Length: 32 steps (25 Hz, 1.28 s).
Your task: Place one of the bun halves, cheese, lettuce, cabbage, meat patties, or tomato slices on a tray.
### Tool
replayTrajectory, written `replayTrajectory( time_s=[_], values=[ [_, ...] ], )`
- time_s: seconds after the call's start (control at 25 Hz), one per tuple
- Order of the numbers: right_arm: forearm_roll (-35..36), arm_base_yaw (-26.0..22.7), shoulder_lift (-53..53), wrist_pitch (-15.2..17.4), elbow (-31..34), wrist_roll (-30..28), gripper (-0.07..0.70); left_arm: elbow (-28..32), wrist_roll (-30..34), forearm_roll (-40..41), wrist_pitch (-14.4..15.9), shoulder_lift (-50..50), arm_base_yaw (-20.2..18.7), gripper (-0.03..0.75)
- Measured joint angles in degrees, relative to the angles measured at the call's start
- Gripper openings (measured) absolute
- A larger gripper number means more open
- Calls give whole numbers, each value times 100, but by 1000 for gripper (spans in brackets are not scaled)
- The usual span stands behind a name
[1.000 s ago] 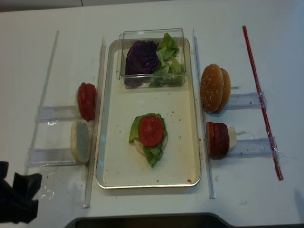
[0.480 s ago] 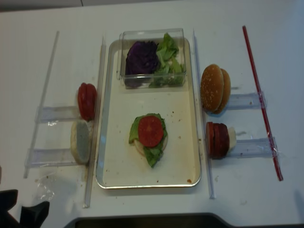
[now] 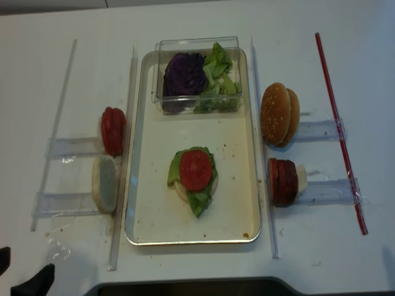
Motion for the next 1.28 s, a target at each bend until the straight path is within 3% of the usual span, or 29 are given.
replayTrajectory(
  time_s=[0.56, 1.28],
  values=[
    [0, 0, 0, 0, 0, 4, 413, 0, -280, 37, 45, -990, 0, 473],
    [0, 0, 0, 0, 0, 4, 404, 73, -510, 192, 145, -1040, 0, 473]
  ],
)
